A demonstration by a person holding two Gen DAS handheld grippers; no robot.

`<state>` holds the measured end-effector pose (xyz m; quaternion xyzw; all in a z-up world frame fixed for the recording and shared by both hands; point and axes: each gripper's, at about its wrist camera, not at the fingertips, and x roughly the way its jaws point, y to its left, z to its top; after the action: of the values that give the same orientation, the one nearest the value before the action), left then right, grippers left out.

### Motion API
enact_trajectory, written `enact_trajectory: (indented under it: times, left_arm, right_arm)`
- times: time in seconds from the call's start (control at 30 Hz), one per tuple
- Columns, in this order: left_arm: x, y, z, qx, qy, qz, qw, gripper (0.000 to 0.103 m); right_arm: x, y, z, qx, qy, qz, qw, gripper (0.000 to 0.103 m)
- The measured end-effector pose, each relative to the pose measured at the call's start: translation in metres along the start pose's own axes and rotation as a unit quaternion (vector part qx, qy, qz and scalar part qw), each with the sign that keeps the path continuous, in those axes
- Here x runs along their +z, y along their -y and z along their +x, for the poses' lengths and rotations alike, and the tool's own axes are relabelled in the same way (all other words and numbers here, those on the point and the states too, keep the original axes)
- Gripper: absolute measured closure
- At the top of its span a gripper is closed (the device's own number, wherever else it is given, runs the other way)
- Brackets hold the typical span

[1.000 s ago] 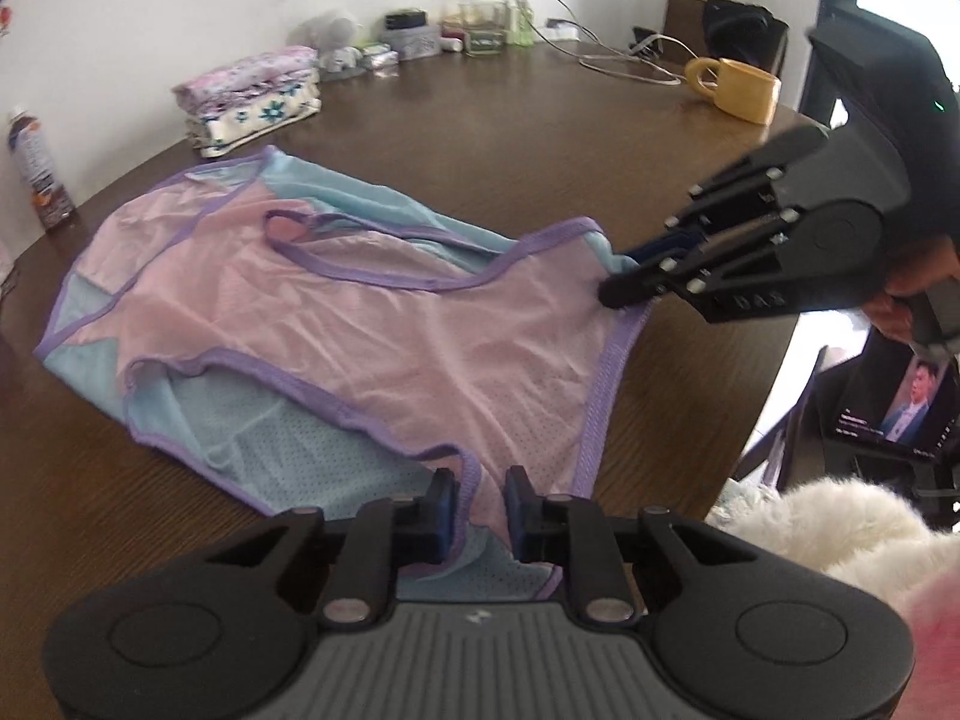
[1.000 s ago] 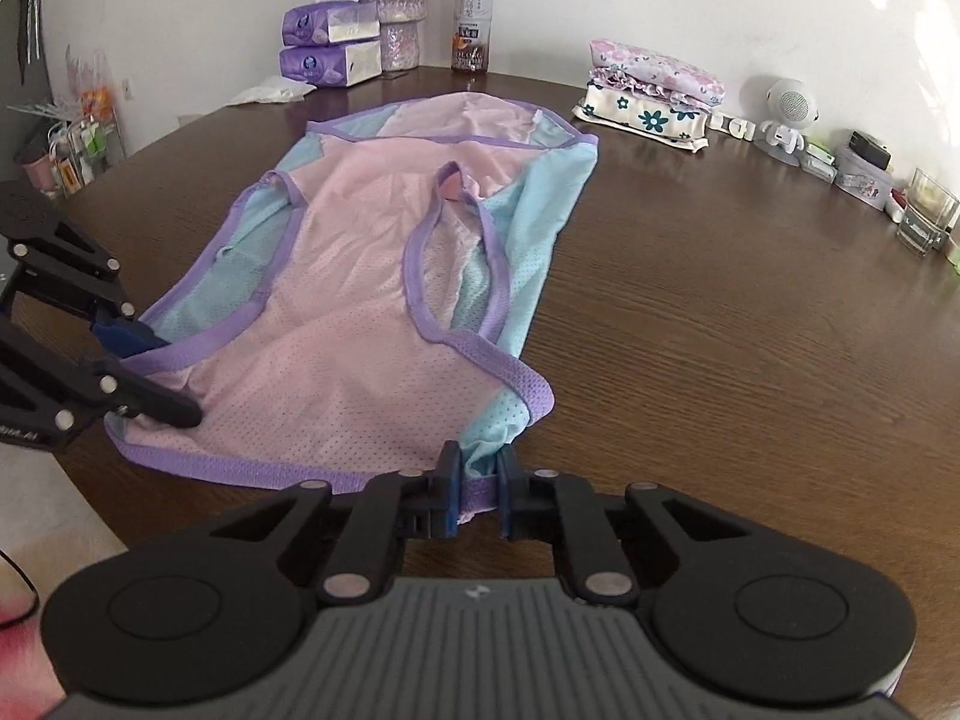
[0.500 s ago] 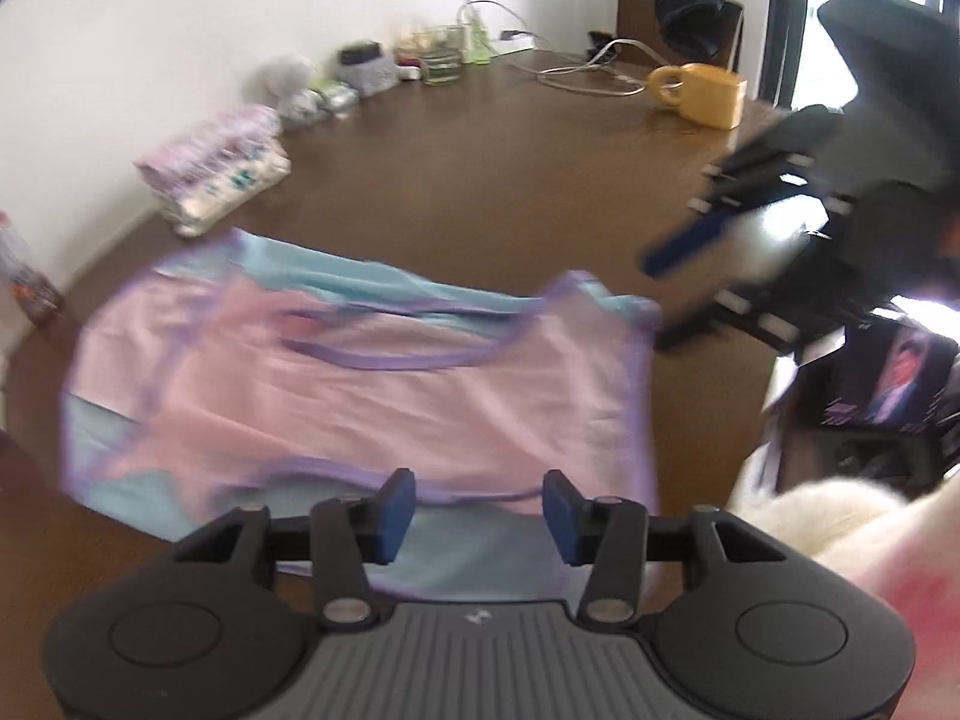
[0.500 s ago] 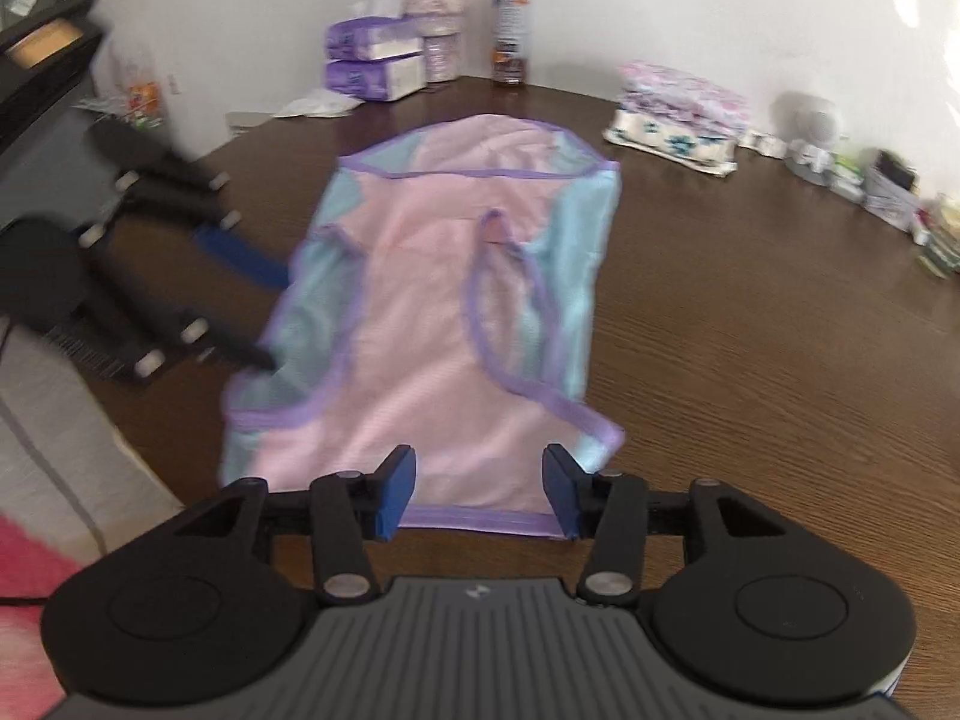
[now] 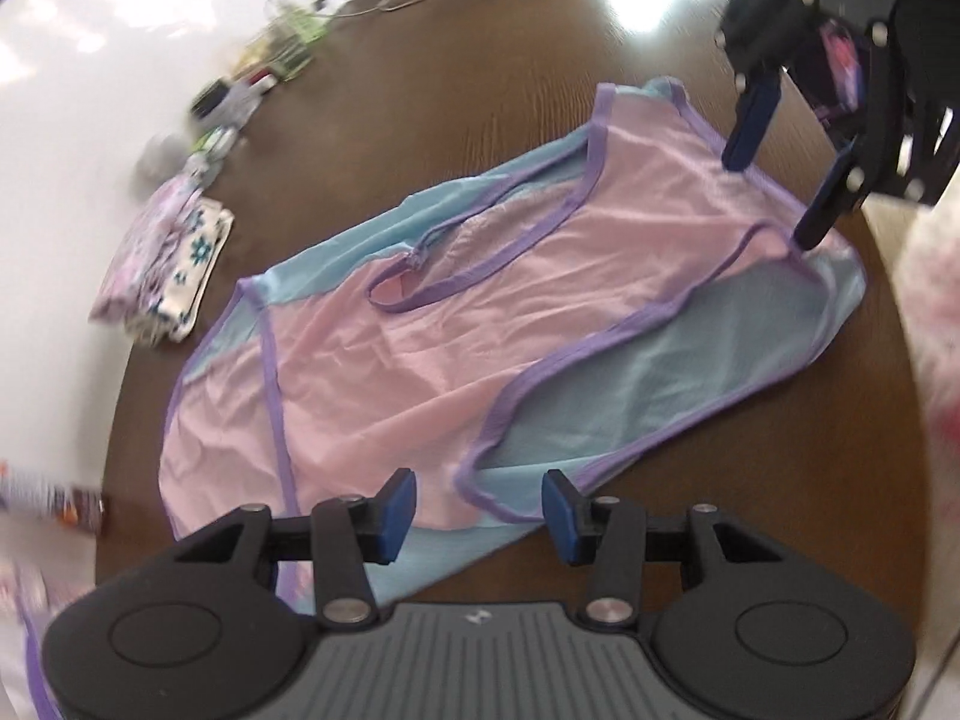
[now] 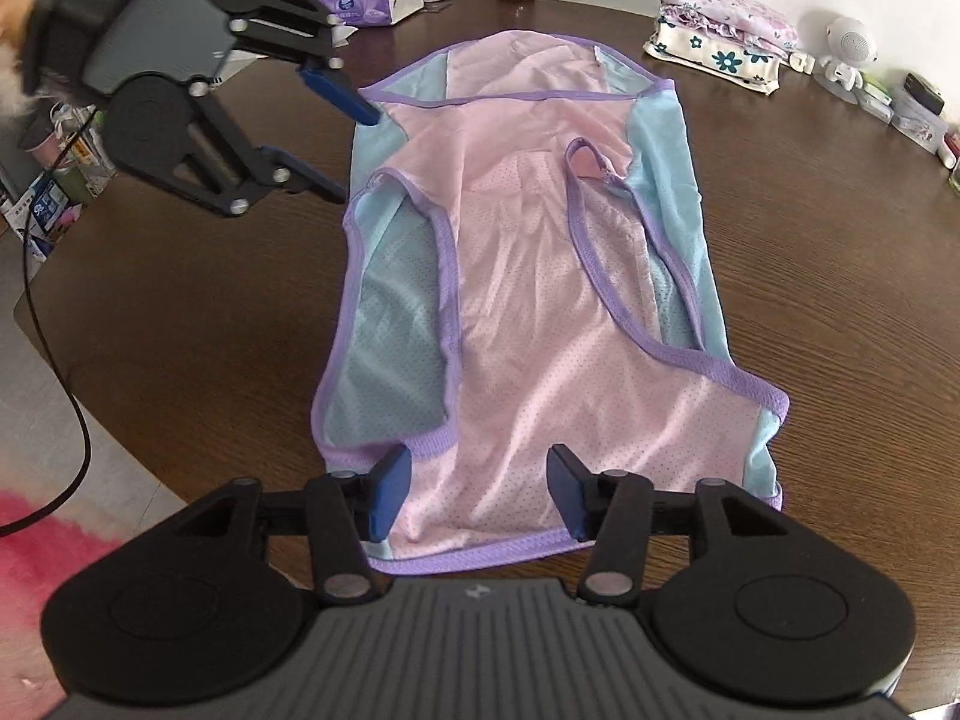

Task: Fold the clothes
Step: 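Pull the garment taut lengthwise between both grippers to straighten it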

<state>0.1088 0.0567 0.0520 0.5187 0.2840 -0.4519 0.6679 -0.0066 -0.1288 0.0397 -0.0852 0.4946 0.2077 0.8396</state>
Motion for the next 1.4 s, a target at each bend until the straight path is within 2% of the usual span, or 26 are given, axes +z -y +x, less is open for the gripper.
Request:
enact_trajectory:
  times: [0.1,0.23,0.43,0.57,0.7,0.8,0.87,0.9,1.17,1.4]
  left_arm:
    - [-0.004,-0.01,0.013,-0.005,0.001,0.042,0.9991,0.058]
    - [-0.01,-0.021,0.027,-0.018,-0.001,0.13,0.9913,0.058]
    - [-0.014,-0.038,0.044,-0.05,0.01,0.193,0.9798,0.059]
    - [-0.019,-0.044,0.054,-0.066,0.007,0.227,0.9716,0.059]
    - [-0.018,-0.05,0.056,-0.082,0.022,0.225,0.9707,0.059]
    - [-0.017,-0.049,0.056,-0.093,0.021,0.226,0.9694,0.069]
    - [-0.016,-0.048,0.055,-0.097,0.019,0.227,0.9689,0.074]
    - [-0.016,-0.047,0.055,-0.1,0.018,0.226,0.9688,0.076]
    - [-0.005,-0.028,0.047,-0.129,0.004,0.219,0.9672,0.08]
    - [0.034,0.0,0.043,-0.16,-0.031,0.195,0.9671,0.078]
  right_arm:
    - [0.008,-0.004,0.005,-0.003,-0.014,0.001,1.0,0.048]
    - [0.016,-0.009,0.016,-0.001,-0.041,0.01,0.999,0.046]
    - [0.025,-0.016,0.031,-0.002,-0.074,0.021,0.997,0.046]
    - [0.033,-0.026,0.04,-0.008,-0.095,-0.003,0.995,0.047]
    - [0.038,-0.03,0.046,-0.006,-0.11,-0.034,0.993,0.053]
    - [0.039,-0.029,0.046,0.006,-0.112,-0.058,0.992,0.058]
    - [0.04,-0.025,0.045,0.009,-0.119,-0.066,0.991,0.068]
    - [0.041,-0.022,0.045,0.01,-0.123,-0.07,0.99,0.069]
    - [0.035,0.007,0.036,0.01,-0.143,-0.122,0.982,0.069]
    - [0.034,0.062,0.025,0.0,-0.149,-0.183,0.972,0.066]
